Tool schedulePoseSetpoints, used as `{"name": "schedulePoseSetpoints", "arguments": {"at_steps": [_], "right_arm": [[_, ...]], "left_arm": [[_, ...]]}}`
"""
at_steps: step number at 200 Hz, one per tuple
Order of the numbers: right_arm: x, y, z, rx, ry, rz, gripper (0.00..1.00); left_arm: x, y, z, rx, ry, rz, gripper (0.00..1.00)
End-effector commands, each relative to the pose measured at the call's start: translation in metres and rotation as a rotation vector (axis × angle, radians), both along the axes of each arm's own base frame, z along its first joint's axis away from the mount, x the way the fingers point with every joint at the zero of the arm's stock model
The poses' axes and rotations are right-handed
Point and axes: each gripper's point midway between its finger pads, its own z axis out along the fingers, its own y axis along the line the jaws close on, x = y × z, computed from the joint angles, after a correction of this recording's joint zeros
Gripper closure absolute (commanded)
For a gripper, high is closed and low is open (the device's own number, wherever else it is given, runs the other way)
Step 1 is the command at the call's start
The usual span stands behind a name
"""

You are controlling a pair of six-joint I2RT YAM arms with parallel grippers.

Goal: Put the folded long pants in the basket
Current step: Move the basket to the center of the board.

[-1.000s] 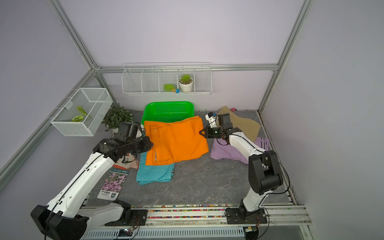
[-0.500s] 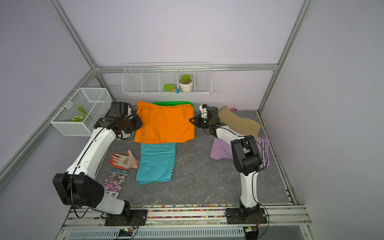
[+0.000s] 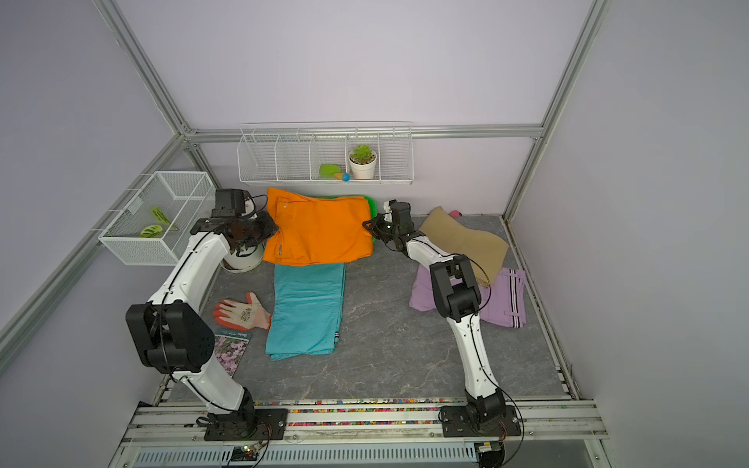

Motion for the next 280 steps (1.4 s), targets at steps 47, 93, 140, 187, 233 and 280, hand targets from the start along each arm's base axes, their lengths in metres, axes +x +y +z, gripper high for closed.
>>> {"name": "schedulePoseSetpoints", "arguments": {"at_steps": [47, 93, 140, 187, 233, 280], "right_arm": [[-0.042, -0.057, -0.054, -0.511, 0.249, -0.077, 1.0], [-0.069, -0.103, -0.066, -0.658, 0.329, -0.044, 1.0], [-0.103, -0.162, -0.049, -0.667, 0.353, -0.068, 1.0], [-0.145, -0.215, -0.045, -0.612, 0.407, -0.072, 1.0], [-0.185, -0.256, -0.033, -0.606, 0.406, -0.123, 1.0], [-0.179, -0.268, -0.013, -0.593, 0.366, -0.126, 1.0]], "left_arm": [[0.023, -0.01, 0.025, -0.06, -0.078, -0.084, 1.0], [0.022, -0.022, 0.007, -0.116, -0.016, -0.135, 1.0], [0.015, -0.048, -0.004, -0.219, 0.042, -0.222, 1.0], [-0.004, -0.112, -0.011, -0.256, 0.091, -0.365, 1.0], [-0.038, -0.163, -0.023, -0.276, 0.162, -0.467, 1.0], [-0.061, -0.186, -0.013, -0.267, 0.195, -0.532, 1.0]]}}
